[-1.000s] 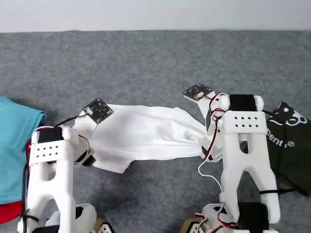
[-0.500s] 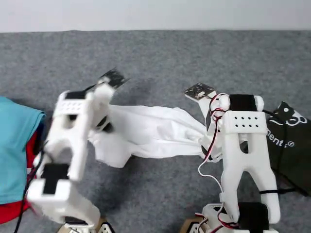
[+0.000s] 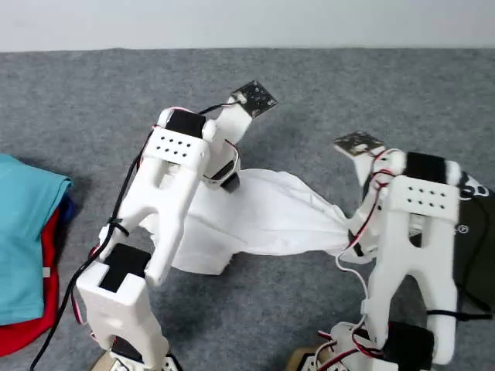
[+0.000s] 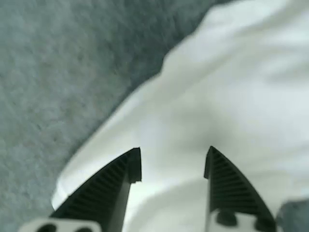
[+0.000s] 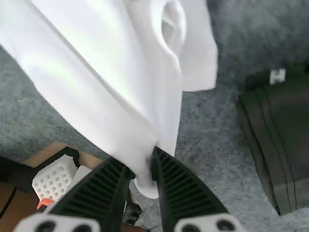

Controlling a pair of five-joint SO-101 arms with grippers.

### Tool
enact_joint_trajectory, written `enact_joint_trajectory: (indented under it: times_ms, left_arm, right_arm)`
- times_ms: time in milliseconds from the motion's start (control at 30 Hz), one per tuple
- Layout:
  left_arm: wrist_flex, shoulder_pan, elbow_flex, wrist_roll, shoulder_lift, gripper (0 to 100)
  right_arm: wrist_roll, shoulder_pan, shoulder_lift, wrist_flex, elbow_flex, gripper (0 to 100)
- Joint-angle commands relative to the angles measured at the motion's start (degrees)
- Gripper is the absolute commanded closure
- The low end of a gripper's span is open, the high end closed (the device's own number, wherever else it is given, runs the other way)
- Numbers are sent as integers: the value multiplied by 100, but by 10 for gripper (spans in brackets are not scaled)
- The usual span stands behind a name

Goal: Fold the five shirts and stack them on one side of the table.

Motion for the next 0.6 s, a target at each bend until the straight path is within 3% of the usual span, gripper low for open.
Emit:
enact_joint_trajectory:
  times_ms: [0, 133, 300, 567]
  left_arm:
    - [607, -105, -189, 18, -369, 782]
    - [1064, -360, -180, -316, -844, 782]
    - [1582, -580, -154, -747, -1495, 782]
    - [1565, -185, 1710, -1477, -2963, 782]
  right_arm:
    - [53, 549, -189, -198, -44, 988]
    - [70, 1103, -189, -549, -79, 988]
    - [79, 1121, -242, -532, -79, 988]
    - [44, 963, -242, -532, -79, 988]
